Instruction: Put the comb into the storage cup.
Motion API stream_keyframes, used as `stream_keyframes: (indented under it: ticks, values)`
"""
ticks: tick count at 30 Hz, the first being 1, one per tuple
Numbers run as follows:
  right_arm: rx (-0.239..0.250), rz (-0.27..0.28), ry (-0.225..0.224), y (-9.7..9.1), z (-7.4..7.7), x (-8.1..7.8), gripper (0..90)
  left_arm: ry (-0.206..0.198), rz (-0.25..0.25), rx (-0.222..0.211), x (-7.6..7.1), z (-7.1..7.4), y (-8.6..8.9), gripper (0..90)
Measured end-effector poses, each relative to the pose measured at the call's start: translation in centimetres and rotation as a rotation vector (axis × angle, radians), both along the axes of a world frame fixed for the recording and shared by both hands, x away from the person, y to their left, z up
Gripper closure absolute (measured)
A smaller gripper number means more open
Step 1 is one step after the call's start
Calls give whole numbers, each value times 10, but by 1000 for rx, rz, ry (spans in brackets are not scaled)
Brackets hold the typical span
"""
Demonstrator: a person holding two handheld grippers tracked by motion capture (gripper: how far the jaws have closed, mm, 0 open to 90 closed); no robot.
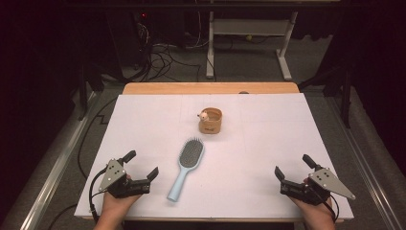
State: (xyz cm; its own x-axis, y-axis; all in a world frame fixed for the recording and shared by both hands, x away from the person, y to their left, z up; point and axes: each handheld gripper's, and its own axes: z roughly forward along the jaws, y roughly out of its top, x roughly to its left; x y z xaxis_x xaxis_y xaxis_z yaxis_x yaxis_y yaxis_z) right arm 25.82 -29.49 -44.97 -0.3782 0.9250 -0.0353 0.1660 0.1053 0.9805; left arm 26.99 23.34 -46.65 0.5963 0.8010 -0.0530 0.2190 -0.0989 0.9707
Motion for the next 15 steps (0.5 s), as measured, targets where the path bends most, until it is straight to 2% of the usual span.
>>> stream_keyframes:
  ticks: [1,8,15]
  values:
    - [1,-1,2,0,0,0,2,11,2,-7,0,0,0,16]
    - [2,-4,7,0,-1,1,2,14,3,3,0,0,0,18]
    - [0,-2,14,1,-2,2,2,35,-3,2,1,0,0,25]
